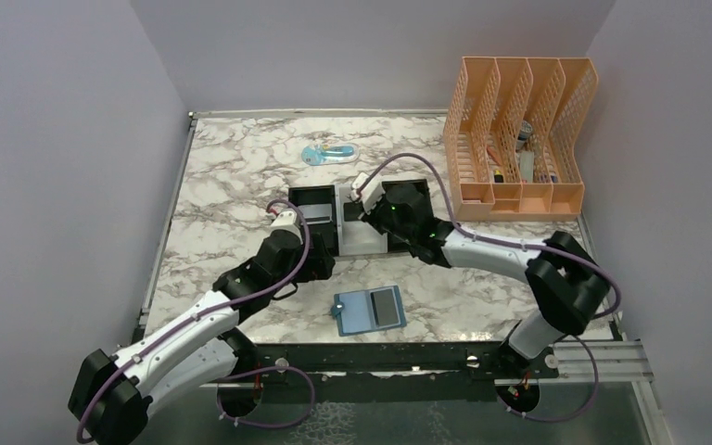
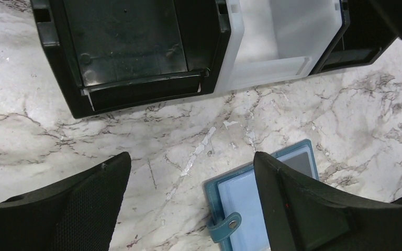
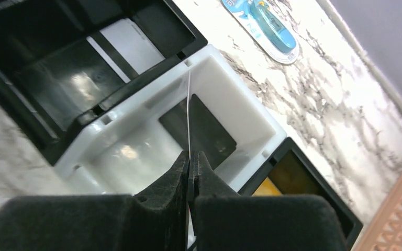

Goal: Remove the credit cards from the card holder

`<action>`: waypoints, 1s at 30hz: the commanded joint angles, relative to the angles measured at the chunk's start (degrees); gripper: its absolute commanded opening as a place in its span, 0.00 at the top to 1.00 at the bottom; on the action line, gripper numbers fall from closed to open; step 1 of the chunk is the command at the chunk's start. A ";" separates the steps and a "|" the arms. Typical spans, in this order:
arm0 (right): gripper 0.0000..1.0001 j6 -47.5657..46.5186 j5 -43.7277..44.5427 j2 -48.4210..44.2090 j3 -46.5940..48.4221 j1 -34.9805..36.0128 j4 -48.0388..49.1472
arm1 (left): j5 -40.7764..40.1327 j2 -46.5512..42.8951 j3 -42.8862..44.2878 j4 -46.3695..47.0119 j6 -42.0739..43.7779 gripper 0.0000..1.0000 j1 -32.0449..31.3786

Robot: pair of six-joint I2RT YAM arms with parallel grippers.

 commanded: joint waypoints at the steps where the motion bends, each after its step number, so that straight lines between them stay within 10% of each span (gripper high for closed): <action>1: 0.99 -15.74 6.37 6.74 4.91 0.83 0.27 | -2.44 -5.69 -2.28 -1.58 -3.20 0.10 0.44; 23: 0.93 -38.40 5.57 24.24 15.55 0.79 -2.78 | -0.02 -11.16 -1.43 -5.01 -2.89 0.09 0.56; 30: 0.71 -38.21 3.77 23.18 15.90 0.83 -5.52 | 0.54 -12.97 -1.32 -6.21 -3.43 0.09 0.57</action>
